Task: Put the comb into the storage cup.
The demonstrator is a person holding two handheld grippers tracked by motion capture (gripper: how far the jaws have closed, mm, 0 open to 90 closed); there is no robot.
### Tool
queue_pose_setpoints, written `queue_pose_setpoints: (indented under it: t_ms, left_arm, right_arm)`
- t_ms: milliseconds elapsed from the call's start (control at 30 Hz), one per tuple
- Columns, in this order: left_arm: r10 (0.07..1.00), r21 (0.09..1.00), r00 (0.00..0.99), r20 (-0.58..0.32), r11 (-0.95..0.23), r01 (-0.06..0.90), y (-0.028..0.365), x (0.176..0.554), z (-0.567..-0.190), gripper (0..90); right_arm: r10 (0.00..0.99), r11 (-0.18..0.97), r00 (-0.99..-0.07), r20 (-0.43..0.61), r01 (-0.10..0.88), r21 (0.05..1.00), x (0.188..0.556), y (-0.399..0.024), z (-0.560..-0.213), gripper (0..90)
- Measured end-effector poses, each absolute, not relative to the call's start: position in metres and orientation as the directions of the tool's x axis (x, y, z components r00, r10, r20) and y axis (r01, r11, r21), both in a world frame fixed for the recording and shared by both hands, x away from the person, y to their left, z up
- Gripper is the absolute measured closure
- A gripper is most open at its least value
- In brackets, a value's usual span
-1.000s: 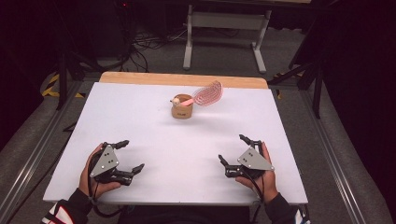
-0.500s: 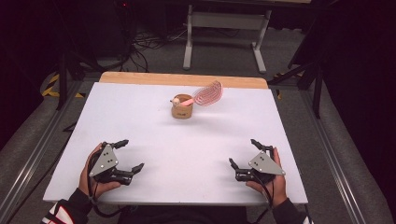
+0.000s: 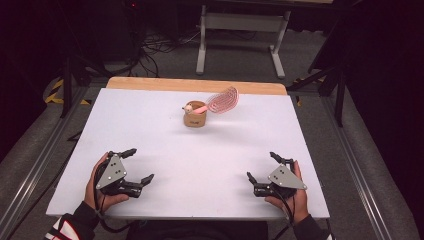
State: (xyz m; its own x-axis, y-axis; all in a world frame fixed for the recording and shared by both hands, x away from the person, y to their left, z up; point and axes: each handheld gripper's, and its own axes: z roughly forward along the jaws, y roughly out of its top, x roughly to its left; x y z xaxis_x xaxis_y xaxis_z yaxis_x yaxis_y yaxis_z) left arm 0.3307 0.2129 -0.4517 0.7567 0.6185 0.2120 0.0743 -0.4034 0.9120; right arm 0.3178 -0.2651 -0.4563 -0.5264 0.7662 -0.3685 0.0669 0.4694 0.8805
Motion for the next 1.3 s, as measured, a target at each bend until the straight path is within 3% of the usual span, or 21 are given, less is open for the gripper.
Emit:
queue_pose_setpoints:
  t_ms: [1300]
  left_arm:
    - [0.619,0.917,0.757,0.208,-0.392,0.068,0.2166,0.3308,-0.4507,5.6]
  right_arm:
    - [0.797,0.427,-0.490,-0.352,0.046,0.903,0.3150,-0.2663,-0.4527,4.9]
